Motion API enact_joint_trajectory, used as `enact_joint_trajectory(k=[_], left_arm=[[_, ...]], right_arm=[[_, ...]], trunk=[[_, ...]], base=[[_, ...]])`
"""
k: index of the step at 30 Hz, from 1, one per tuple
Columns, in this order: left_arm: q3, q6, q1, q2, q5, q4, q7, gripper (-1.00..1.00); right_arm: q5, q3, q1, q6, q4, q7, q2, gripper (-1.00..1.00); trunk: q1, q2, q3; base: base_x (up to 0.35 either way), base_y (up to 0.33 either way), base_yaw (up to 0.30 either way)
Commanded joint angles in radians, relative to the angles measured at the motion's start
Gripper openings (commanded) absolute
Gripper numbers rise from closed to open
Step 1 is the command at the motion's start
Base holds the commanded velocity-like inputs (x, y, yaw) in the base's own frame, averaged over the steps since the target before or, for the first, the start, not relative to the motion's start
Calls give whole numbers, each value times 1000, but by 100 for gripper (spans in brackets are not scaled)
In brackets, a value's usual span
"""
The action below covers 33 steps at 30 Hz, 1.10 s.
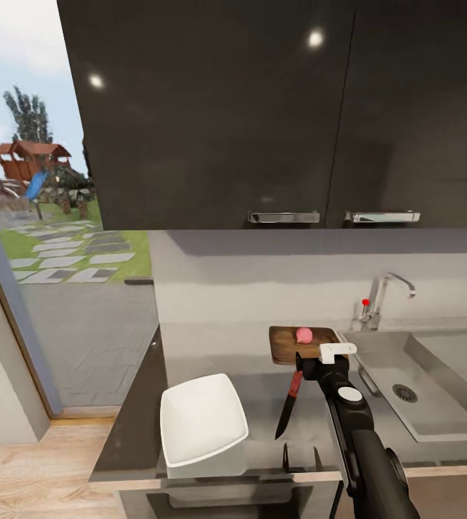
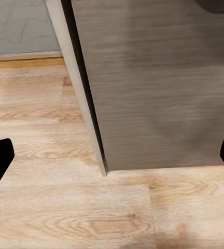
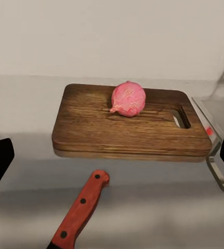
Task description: In the kitchen, take the Vidalia onion out of the sink, dice it on the chopping board with the paring knife, put the diced onion into the bowl on the countertop, then place both the paring knife and the chopping board into the sink.
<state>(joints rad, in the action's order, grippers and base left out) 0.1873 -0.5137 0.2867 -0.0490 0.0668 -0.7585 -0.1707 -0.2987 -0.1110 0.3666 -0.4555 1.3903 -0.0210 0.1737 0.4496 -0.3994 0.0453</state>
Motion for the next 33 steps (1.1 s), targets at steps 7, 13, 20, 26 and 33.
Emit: enact_joint_trajectory(k=[7, 13, 20, 26, 33], left_arm=[[6, -2, 0, -2, 7, -1, -7, 100], [7, -1, 0, -2, 7, 0, -7, 100], [7, 0, 0, -2, 7, 0, -7, 100], [7, 0, 0, -2, 7, 0, -7, 100], [7, 0, 0, -2, 7, 1, -7, 100]], right_arm=[[-7, -1, 0, -5, 1, -2, 1, 100], [-7, -1, 0, -5, 1, -2, 1, 100], [-7, -1, 0, -5, 1, -2, 1, 100], [-7, -1, 0, -5, 1, -2, 1, 100], [-7, -1, 0, -5, 1, -2, 1, 100]], trunk=[[0, -1, -7], [0, -1, -17], [0, -1, -28], [0, -1, -37], [0, -1, -48]], base=[[0, 0, 0], [0, 0, 0], [39, 0, 0], [234, 33, 0], [191, 25, 0]])
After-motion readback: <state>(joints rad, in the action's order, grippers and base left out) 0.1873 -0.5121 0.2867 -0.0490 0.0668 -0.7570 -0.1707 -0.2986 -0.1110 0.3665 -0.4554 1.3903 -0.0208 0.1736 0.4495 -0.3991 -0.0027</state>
